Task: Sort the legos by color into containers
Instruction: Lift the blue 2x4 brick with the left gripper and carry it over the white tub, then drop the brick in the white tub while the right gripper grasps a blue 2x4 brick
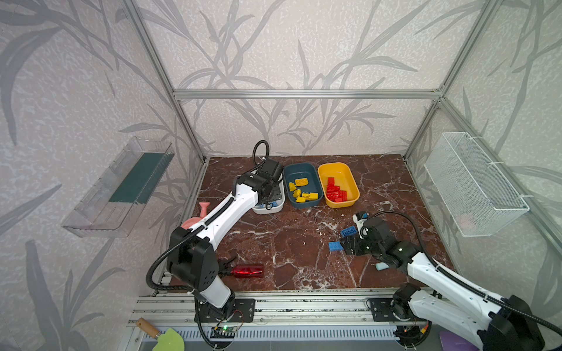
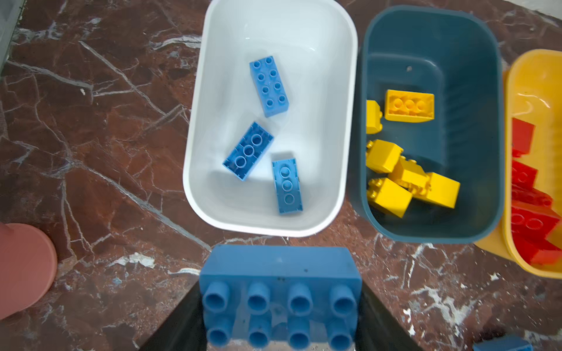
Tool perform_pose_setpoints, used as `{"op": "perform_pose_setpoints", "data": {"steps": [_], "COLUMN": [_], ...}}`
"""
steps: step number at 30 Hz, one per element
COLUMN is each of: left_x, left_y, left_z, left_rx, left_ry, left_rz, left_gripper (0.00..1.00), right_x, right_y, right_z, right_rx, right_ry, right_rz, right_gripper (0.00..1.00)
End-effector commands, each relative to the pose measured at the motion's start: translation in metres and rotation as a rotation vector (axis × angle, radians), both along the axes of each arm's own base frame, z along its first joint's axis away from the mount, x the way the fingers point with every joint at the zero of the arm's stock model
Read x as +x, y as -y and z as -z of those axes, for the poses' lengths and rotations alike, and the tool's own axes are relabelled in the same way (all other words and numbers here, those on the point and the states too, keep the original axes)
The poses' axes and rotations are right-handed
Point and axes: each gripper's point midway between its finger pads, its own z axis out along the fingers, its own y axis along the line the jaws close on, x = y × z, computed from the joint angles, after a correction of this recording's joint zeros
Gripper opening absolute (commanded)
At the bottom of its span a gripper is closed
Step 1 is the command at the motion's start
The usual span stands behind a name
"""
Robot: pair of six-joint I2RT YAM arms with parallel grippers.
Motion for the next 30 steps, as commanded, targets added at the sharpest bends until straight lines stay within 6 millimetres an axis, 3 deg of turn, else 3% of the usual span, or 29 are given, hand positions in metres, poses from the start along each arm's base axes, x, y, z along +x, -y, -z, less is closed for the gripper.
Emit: {"op": "perform_pose_setpoints", "data": {"steps": [1, 8, 16, 25, 30], "left_x": [0.017, 0.052, 0.066, 0.062, 0.049], "left_y": [-0.01, -0.023, -0.024, -0.028, -0.03], "left_z": [0.011, 0.048, 0.066, 0.042, 0.009], "left_rx": [0.024, 0.031, 0.025, 0.002, -0.028], "left_ry": [-0.043, -0.148, -0.182, -0.134, -0.073], "left_rz": [-0.001, -0.043, -0.06, -0.074, -0.077], "left_gripper": [0.51, 0.5, 0.56, 0.83, 0.95], "right_x": [0.002, 0.001, 0.001, -0.002, -0.004], "right_y": [-0.006, -0.014, -0.014, -0.021, -0.023], "right_z": [0.005, 0.012, 0.015, 0.006, -0.004], "right_rx": [0.012, -0.003, -0.034, -0.062, -0.109], "right_ry": [-0.001, -0.027, -0.028, -0.02, 0.011], "right_rz": [-0.016, -0.031, -0.034, -0.05, -0.048], "right_gripper": [0.9, 0.9, 0.9, 0.91, 0.93]}}
